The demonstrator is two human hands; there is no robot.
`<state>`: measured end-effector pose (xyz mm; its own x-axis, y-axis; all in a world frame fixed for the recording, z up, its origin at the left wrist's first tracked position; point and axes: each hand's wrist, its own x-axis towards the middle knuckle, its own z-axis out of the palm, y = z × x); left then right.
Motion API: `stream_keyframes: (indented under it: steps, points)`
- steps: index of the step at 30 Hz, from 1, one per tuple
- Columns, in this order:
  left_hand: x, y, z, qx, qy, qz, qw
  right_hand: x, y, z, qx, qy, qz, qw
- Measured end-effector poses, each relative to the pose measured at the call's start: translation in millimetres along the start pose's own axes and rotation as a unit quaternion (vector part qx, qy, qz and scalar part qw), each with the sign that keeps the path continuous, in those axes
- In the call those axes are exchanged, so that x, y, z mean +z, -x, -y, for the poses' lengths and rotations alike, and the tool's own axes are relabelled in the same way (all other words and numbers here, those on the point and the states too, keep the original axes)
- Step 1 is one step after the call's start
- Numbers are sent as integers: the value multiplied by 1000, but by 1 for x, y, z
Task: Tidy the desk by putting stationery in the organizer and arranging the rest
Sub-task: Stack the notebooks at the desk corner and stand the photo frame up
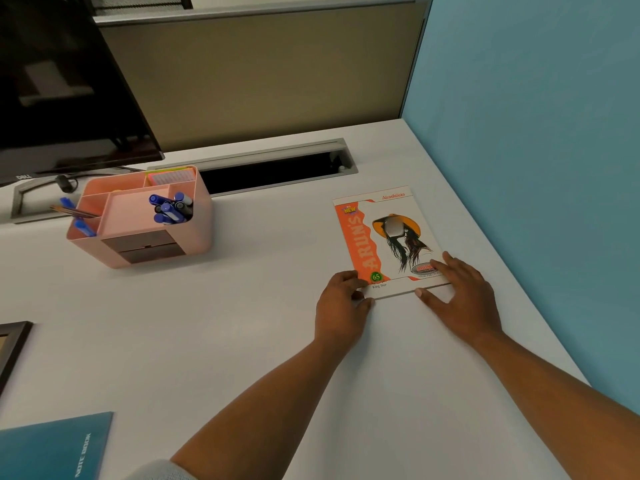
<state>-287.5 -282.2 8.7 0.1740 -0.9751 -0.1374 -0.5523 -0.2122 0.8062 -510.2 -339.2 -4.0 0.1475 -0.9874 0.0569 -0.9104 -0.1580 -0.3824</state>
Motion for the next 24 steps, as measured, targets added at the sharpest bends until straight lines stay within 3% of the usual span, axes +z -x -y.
stream_keyframes:
  steps: [14,20,24]
  points:
    - [4,9,0,48,-66,9,997,3,7,6,-15,47,6,999]
    - [-39,77,21,103,-34,8,994,1,66,31,-44,-26,-18,999]
    - [-96,143,63,62,-48,-54,995,12,102,71,-71,-92,-6,993]
